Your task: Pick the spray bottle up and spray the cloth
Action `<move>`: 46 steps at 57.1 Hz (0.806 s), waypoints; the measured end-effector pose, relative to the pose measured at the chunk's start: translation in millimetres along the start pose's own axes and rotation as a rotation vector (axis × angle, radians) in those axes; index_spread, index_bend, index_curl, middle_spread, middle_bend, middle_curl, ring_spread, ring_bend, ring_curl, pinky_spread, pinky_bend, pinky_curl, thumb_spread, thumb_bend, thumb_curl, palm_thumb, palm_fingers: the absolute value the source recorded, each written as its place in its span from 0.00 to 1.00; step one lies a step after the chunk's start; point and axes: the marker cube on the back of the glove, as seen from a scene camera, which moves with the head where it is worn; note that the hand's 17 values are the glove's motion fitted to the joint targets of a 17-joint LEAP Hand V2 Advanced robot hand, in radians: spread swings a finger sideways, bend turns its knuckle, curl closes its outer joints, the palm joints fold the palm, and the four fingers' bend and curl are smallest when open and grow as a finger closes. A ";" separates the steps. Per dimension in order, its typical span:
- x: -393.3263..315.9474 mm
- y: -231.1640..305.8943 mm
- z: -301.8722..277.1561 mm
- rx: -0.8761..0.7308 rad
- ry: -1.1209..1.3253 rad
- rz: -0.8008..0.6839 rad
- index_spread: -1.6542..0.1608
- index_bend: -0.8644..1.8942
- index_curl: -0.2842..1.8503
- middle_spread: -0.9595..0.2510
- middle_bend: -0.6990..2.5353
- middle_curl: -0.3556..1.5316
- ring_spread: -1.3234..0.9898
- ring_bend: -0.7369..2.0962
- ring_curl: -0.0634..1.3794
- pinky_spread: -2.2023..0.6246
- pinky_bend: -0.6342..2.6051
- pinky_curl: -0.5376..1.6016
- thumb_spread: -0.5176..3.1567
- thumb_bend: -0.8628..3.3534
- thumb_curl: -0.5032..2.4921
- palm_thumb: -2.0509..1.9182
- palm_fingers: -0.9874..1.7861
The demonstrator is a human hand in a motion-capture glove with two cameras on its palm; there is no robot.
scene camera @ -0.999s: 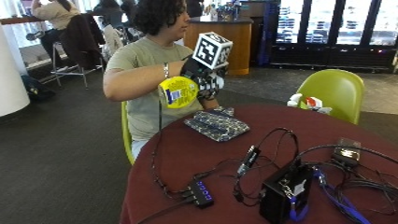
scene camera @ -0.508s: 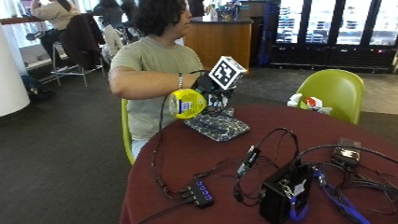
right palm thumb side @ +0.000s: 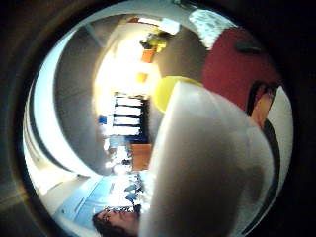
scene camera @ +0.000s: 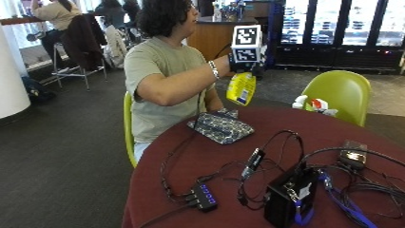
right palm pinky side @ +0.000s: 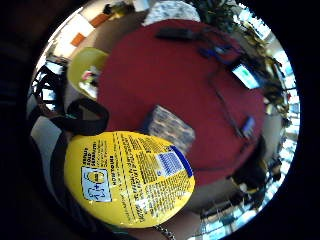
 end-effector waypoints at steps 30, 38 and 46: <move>17.8 -91.5 149.7 0.319 -0.550 -0.080 0.77 0.43 0.40 0.65 0.39 0.46 0.49 0.45 0.36 0.67 0.32 0.43 0.21 0.20 0.42 0.76 0.84; 18.8 -91.2 150.7 0.331 -0.547 -0.083 0.77 0.43 0.40 0.64 0.39 0.46 0.48 0.45 0.36 0.67 0.32 0.43 0.21 0.20 0.43 0.76 0.85; 26.8 -96.3 151.4 0.207 -0.521 -0.041 0.76 0.43 0.40 0.63 0.38 0.45 0.48 0.45 0.36 0.67 0.32 0.43 0.21 0.19 0.42 0.75 0.84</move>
